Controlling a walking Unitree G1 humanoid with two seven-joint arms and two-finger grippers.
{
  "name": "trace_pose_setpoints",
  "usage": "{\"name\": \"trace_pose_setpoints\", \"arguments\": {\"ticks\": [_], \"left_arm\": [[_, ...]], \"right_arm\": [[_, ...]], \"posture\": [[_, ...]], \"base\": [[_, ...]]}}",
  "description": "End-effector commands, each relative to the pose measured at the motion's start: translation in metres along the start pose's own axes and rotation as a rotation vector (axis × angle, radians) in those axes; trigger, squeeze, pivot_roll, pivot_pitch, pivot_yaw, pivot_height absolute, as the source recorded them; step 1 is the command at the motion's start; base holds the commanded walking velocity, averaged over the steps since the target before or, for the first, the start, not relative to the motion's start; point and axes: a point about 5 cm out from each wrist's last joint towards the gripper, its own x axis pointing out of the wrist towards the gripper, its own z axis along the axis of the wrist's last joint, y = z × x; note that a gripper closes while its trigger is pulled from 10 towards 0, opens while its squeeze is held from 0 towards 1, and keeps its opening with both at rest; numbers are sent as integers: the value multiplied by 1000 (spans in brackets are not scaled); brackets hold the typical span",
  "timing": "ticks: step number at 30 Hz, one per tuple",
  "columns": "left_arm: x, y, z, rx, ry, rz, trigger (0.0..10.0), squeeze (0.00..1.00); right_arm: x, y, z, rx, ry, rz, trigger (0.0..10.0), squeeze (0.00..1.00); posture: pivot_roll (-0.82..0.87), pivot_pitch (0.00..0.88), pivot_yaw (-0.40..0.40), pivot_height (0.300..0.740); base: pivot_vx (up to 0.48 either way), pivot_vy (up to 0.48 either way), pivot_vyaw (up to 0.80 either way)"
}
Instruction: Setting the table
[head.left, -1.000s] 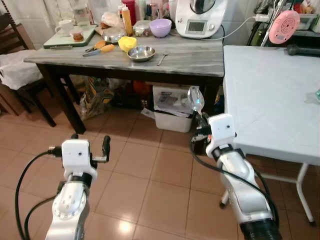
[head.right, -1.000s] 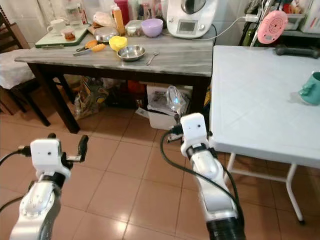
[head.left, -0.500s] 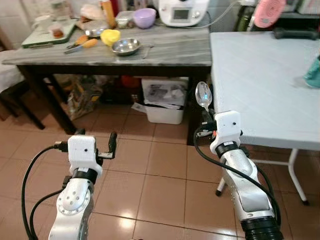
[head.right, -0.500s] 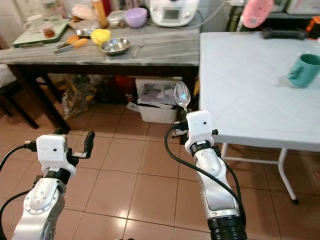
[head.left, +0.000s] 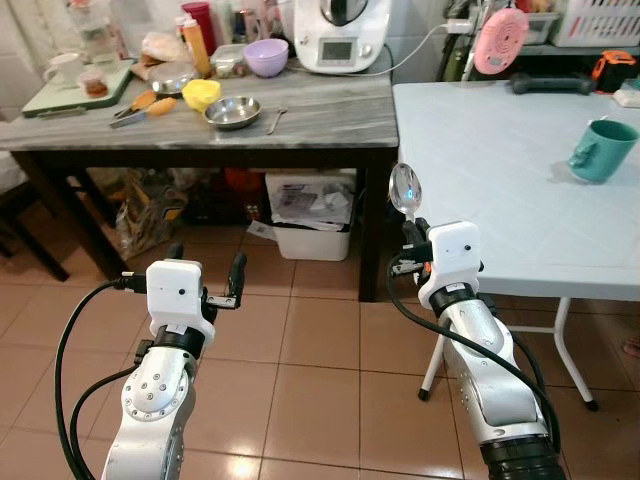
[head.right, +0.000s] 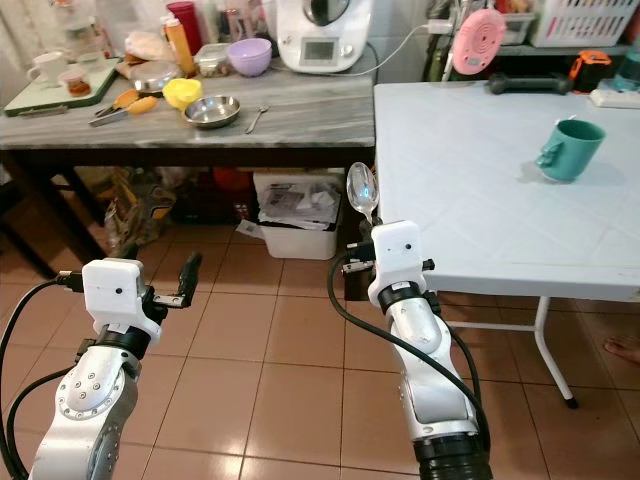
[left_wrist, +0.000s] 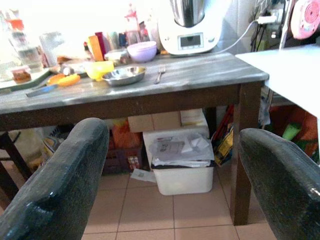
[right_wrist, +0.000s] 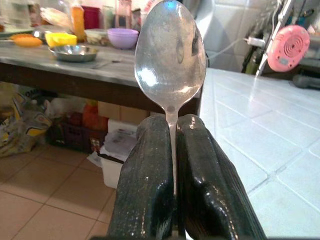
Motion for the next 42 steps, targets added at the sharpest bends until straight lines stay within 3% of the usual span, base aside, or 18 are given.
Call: {"name": "trace_pose_setpoints", "arguments": {"ticks": [1, 27, 42], "left_arm": [[2, 0, 0, 2, -4, -9, 10000, 0], [-1, -6, -3, -12, 12, -42, 10000, 0], [-6, 1, -4, -2, 22, 43, 10000, 0]], "right_arm": [[0, 2, 6, 2, -25, 6, 10000, 0], [-5, 2, 7, -1, -32, 11, 10000, 0], [-6, 4, 8, 8, -28, 24, 10000, 0]], "posture": [[-107, 61, 96, 740], [-115, 62, 102, 740], [-104, 78, 96, 740]], "base": [[394, 0, 0], [465, 0, 0], [0, 0, 0]]}}
